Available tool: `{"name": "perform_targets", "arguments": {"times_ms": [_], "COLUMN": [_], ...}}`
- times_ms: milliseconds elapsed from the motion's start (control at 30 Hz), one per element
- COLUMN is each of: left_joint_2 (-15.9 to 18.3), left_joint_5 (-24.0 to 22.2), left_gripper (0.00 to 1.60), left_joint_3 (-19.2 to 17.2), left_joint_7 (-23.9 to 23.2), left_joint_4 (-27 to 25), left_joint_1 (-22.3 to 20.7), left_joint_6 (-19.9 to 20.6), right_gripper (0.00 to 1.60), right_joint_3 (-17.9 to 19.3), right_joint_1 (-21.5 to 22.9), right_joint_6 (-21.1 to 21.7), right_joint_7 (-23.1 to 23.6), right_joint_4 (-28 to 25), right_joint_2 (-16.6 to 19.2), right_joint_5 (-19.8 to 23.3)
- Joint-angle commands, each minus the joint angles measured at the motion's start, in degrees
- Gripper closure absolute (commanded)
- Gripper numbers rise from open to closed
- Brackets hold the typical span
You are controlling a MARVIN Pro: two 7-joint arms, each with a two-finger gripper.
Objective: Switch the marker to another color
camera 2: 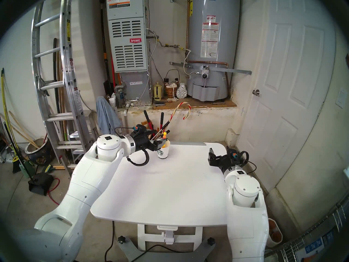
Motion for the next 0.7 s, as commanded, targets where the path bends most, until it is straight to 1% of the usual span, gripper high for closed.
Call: {"name": "perform_targets", "arguments": {"times_ms": [0, 200, 467, 567, 667], "left_joint_2": [-1.72, -2.27, -2.35, -2.31, -2.24], "left_joint_5": [0.62, 1.08, 1.33, 1.34, 1.24], "left_gripper": [0.0, 0.0, 0.0, 0.11, 0.13], "left_joint_3": [1.09, 1.74, 1.68, 1.57, 1.53], "left_joint_7": [0.36, 0.67, 1.12, 1.17, 1.05], "left_joint_4": [1.69, 3.32, 3.56, 3.51, 3.6], "left_joint_1": [-3.22, -4.05, -4.34, -4.36, -4.42], "left_joint_6": [-1.61, -2.44, -3.03, -3.07, -3.09], "right_gripper": [0.0, 0.0, 0.0, 0.0, 0.0], "right_joint_3": [0.25, 0.66, 1.07, 1.11, 1.08], "right_joint_1": [-0.73, -1.42, -1.97, -2.05, -2.15], "right_joint_6": [-0.5, -0.67, -0.7, -0.71, -0.59], "right_joint_7": [0.23, 0.29, 0.48, 0.57, 0.63], "right_joint_4": [-2.31, -2.64, -3.08, -3.2, -3.51], "right_joint_2": [-0.13, -0.16, -0.16, -0.18, -0.26], "right_joint_5": [0.39, 0.59, 0.83, 0.88, 0.8]}}
